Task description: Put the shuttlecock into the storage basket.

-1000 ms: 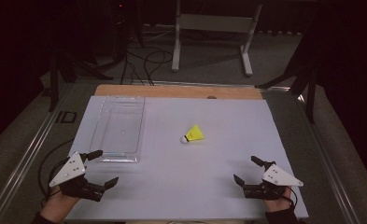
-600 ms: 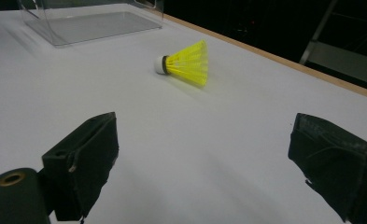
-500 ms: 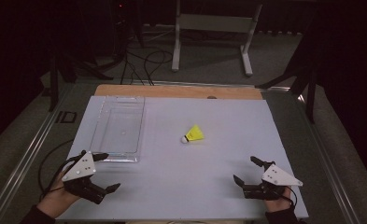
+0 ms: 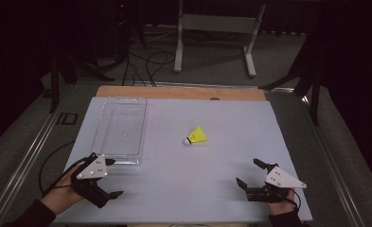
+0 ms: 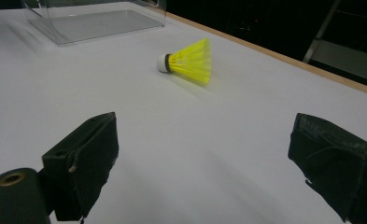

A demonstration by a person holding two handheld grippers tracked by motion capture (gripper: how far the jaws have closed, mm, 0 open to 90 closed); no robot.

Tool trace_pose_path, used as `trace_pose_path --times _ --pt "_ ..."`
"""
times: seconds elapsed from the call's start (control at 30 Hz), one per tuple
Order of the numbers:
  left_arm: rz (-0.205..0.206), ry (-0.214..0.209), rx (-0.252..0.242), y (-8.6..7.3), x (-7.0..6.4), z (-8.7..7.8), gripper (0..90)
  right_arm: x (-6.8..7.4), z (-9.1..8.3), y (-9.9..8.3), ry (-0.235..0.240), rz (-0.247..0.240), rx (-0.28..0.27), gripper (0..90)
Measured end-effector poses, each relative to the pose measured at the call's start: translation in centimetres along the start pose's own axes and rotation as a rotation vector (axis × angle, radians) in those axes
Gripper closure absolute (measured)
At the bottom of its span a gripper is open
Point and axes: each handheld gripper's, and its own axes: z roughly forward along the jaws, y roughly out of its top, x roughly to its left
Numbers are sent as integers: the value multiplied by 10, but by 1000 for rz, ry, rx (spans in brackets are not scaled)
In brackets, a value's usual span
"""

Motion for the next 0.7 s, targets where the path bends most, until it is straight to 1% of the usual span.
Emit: trace_pose_path --times 0.03,0.07,0.23,0.27,0.3,0.37,0.4,0.47,0.5,0.57,0.6,0.63,0.67,0.7 --pt "0 0 0 0 0 0 0 0 0 0 0 0 0 87" --pt "10 -9 27 0 1 1 0 0 0 0 1 -2 2 87" --pt "26 -30 95 0 2 6 0 0 0 0 5 2 5 87" --pt "26 -40 108 0 3 6 0 0 0 0 5 2 5 87" --pt "35 -42 125 1 2 8 0 0 0 0 6 2 5 87" --pt "34 -63 145 2 2 10 0 0 1 0 6 1 6 87" --pt "38 -60 157 3 1 11 0 0 1 0 7 3 6 88" --pt "39 -69 185 5 0 13 0 0 1 0 8 4 8 87" --pt "33 -68 204 7 0 14 0 0 1 0 9 7 8 87" --pt "9 -80 239 10 1 14 0 0 1 0 10 8 9 87" --pt "-4 -78 245 12 1 14 0 0 1 0 10 8 9 88" --pt "-37 -94 245 14 1 15 0 0 1 0 10 8 9 88" --pt "-42 -98 246 16 1 15 0 0 1 0 10 7 8 88" --pt "-42 -101 259 17 1 16 0 0 1 0 12 6 9 87"
